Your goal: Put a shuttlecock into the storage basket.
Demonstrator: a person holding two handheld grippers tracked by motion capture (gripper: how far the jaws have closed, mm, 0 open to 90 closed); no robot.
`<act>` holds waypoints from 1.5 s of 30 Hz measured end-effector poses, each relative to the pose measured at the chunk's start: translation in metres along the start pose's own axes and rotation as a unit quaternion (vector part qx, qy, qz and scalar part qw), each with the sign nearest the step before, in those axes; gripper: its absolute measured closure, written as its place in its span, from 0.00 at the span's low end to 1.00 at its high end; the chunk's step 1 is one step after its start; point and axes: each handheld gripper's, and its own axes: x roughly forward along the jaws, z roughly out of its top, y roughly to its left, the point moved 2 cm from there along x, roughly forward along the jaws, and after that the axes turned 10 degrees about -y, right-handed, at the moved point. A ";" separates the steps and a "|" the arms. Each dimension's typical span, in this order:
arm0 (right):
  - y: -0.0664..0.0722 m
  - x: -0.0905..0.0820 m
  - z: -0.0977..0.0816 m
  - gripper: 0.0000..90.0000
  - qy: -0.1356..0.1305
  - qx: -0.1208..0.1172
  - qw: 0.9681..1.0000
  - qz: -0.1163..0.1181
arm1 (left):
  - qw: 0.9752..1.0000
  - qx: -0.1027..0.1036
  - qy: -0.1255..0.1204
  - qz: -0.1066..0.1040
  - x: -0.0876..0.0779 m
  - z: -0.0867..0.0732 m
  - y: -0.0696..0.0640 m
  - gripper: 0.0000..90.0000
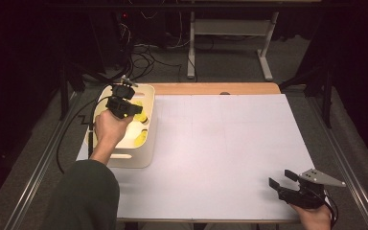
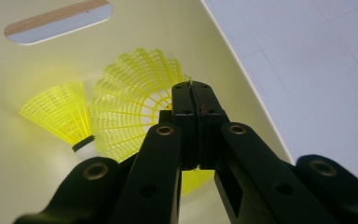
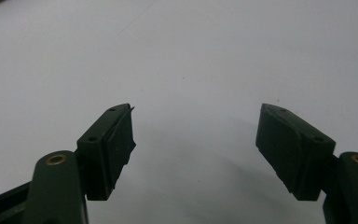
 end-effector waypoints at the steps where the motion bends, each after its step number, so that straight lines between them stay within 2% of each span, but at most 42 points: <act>1: 0.000 0.000 0.000 0.31 0.001 -0.001 1.000 0.000 | 1.000 0.001 0.001 0.001 0.001 -0.001 0.001 0.99; 12: 0.000 0.000 0.000 0.31 0.001 -0.001 1.000 0.000 | 1.000 -0.006 0.006 0.003 0.004 -0.005 0.005 0.98; 13: 0.000 0.000 0.000 0.31 0.001 -0.001 1.000 0.000 | 1.000 -0.004 0.004 0.001 0.003 -0.005 0.005 0.97; 16: 0.000 0.000 0.000 0.31 0.001 -0.001 1.000 0.000 | 1.000 -0.001 -0.006 -0.001 0.000 -0.004 0.004 0.82; 26: 0.001 0.000 0.000 0.31 0.002 -0.001 1.000 -0.001 | 1.000 0.004 -0.028 0.008 -0.009 -0.001 0.000 0.63; 34: 0.001 0.000 0.000 0.31 0.001 -0.001 1.000 0.000 | 0.999 0.012 -0.040 0.008 -0.014 0.003 -0.004 0.57; 45: 0.001 0.000 0.000 0.31 0.002 -0.002 1.000 0.000 | 0.999 0.022 -0.044 -0.009 -0.015 0.007 -0.018 0.53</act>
